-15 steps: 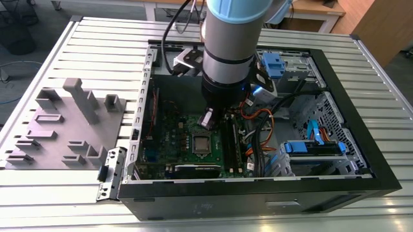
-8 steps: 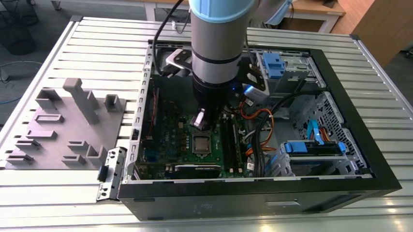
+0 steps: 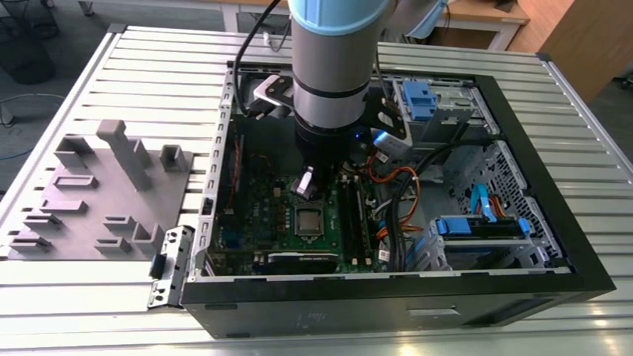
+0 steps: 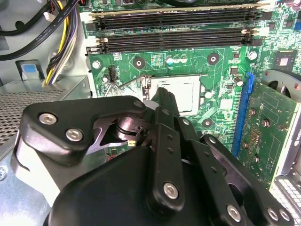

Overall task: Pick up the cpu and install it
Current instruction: 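Install the first cpu locking lever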

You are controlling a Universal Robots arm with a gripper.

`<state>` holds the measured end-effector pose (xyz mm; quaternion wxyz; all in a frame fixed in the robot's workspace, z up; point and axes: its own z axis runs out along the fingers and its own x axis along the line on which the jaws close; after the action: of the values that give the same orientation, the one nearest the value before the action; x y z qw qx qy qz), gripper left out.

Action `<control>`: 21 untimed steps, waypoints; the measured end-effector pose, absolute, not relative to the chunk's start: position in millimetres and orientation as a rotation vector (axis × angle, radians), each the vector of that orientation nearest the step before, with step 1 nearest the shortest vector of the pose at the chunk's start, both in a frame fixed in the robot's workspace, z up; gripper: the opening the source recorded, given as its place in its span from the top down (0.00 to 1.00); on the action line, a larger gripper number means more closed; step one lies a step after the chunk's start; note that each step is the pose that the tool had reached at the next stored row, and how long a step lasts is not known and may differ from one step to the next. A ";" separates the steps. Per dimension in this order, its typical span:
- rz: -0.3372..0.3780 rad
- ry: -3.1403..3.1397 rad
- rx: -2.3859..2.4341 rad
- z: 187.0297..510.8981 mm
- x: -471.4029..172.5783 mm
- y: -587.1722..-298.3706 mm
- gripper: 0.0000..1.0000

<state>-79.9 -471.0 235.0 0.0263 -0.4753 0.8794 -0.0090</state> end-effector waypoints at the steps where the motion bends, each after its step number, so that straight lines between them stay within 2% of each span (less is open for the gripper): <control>1: -0.028 2.717 -1.469 235.0 -79.9 -471.0 0.89; 17: -0.025 2.716 -1.468 257.4 -79.9 -471.0 0.89; 21: 0.057 2.692 -1.452 257.5 -79.9 -471.2 0.89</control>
<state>-79.9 -471.2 257.5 0.0412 -0.4743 0.8792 0.0185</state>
